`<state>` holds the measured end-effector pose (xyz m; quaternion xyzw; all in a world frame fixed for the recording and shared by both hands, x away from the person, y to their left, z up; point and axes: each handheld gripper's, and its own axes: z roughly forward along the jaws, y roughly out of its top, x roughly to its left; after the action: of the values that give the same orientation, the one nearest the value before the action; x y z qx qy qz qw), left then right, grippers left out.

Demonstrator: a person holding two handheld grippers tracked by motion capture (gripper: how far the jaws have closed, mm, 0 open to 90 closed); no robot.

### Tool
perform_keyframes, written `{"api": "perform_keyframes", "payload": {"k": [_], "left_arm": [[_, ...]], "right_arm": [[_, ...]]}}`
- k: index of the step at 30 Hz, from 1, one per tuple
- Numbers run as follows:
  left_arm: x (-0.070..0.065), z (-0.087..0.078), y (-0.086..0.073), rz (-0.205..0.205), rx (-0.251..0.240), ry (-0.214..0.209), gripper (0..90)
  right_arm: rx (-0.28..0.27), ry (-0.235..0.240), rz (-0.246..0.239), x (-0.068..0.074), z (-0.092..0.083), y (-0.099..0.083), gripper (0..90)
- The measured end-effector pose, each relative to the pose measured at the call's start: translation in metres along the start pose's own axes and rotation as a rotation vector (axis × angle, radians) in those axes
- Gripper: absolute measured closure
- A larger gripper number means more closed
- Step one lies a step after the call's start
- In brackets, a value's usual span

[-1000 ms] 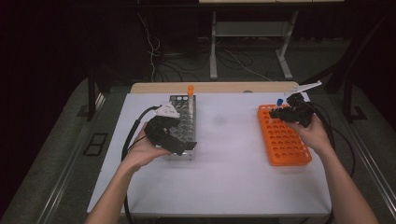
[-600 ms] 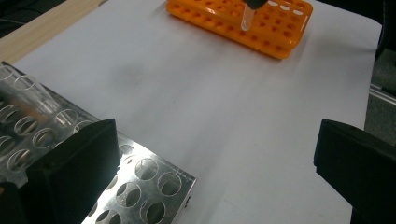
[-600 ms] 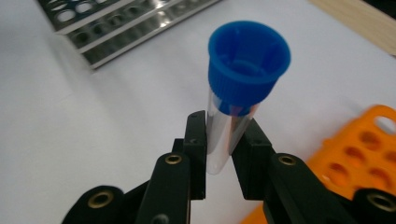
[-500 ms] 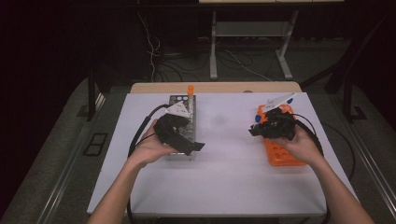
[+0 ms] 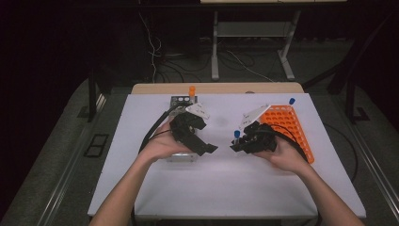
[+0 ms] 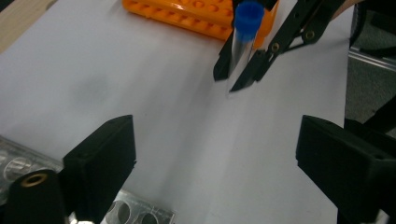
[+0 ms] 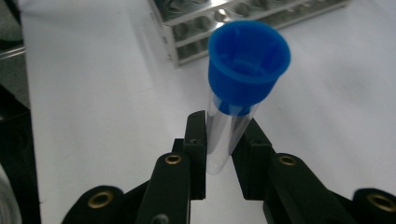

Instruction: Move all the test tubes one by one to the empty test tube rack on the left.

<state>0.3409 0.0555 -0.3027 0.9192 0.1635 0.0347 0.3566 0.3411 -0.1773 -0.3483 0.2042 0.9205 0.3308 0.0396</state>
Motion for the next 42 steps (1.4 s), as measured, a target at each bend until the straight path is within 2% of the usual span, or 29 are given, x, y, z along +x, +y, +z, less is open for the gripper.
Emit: {"api": "perform_keyframes", "payload": {"k": [9, 12, 16, 23, 25, 30, 33, 36, 39, 42], "left_arm": [[-0.003, 0.009, 0.012, 0.062, 0.041, -0.064, 26.7], [-0.006, 0.011, 0.014, 0.088, 0.047, -0.095, 37.3], [-0.009, 0.013, 0.016, 0.12, 0.065, -0.117, 47.9], [-0.009, 0.014, 0.016, 0.126, 0.091, -0.14, 72.8], [-0.008, 0.014, 0.016, 0.123, 0.09, -0.139, 73.5], [-0.001, 0.007, 0.018, 0.114, 0.091, -0.112, 73.8], [0.006, 0.0, 0.019, 0.092, 0.09, -0.089, 73.9], [0.014, -0.008, 0.021, 0.078, 0.092, -0.057, 73.8], [0.022, -0.016, 0.022, 0.062, 0.088, -0.024, 73.9], [0.03, -0.023, 0.023, 0.049, 0.088, 0.005, 73.9]], "right_arm": [[0.019, 0.039, -0.085, 0.024, 0.016, 0.015, 75.8], [0.017, 0.047, -0.1, 0.029, 0.02, 0.018, 75.8], [0.024, 0.058, -0.114, 0.035, 0.026, 0.022, 75.8], [0.024, 0.066, -0.119, 0.038, 0.032, 0.023, 75.6], [0.017, 0.073, -0.105, 0.038, 0.032, 0.022, 75.2], [0.018, 0.067, -0.09, 0.035, 0.03, 0.021, 62.6], [0.001, 0.062, -0.075, 0.032, 0.026, 0.018, 56.5], [-0.016, 0.048, -0.048, 0.028, 0.021, 0.013, 46.1], [-0.05, 0.026, -0.043, 0.024, 0.015, 0.005, 37.2], [-0.079, 0.021, -0.007, 0.019, 0.009, -0.003, 27.6]]}}
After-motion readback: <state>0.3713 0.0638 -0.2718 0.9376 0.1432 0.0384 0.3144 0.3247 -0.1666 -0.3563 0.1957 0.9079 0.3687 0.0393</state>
